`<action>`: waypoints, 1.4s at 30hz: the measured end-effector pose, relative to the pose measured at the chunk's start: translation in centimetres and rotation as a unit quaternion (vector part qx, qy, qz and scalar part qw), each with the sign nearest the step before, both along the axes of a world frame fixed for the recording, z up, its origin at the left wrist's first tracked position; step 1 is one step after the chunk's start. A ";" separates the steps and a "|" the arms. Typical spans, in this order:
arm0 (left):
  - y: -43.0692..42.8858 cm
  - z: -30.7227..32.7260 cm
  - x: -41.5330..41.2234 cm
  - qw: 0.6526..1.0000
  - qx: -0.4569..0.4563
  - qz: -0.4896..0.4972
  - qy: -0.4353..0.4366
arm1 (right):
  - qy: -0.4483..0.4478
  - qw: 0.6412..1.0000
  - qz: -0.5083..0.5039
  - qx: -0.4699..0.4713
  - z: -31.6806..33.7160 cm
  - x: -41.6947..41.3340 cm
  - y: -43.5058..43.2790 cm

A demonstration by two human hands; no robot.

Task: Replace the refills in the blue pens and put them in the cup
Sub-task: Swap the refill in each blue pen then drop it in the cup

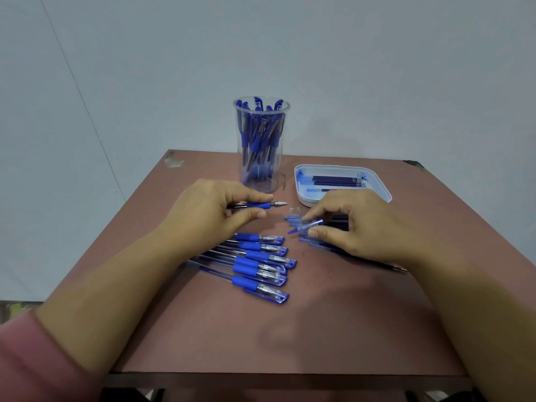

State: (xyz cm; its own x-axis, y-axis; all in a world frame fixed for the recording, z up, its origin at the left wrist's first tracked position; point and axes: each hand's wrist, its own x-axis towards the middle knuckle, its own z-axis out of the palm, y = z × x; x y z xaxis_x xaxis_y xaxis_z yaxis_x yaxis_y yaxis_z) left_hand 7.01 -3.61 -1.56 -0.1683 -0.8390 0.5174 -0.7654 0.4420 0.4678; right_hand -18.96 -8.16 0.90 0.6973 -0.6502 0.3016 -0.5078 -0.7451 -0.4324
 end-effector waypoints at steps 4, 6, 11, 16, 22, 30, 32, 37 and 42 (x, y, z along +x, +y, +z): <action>0.1 0.1 -0.2 1.000 -0.002 0.012 0.001 | 0.018 0.999 0.012 0.033 0.8 -0.3 1.1; 0.1 0.1 -0.2 1.000 -0.011 0.013 -0.008 | 0.049 0.998 0.017 0.035 1.0 -0.4 1.4; 0.3 0.3 -0.5 0.999 -0.025 -0.018 -0.039 | 0.127 0.991 0.013 0.039 0.9 -0.3 1.6; 0.2 0.1 -0.9 0.998 -0.035 -0.043 -0.032 | -0.028 0.999 -0.024 -0.029 0.1 0.4 0.9; 0.1 0.0 -1.3 0.997 -0.040 -0.053 -0.042 | -0.070 0.996 -0.046 -0.014 -1.0 2.0 0.5; -0.1 -0.4 -1.3 0.998 -0.023 -0.044 -0.037 | -0.100 0.993 -0.048 0.040 -1.4 2.4 0.6; 0.0 -0.2 -1.3 0.997 -0.031 -0.043 -0.047 | -0.108 0.992 -0.051 0.036 -1.4 2.3 0.6; 0.4 0.3 -1.4 0.993 -0.059 -0.029 -0.095 | -0.091 0.995 -0.041 -0.003 -1.3 2.5 0.6; 0.4 0.4 -1.3 0.994 -0.057 -0.028 -0.088 | -0.116 0.992 -0.041 0.006 -1.3 2.5 0.8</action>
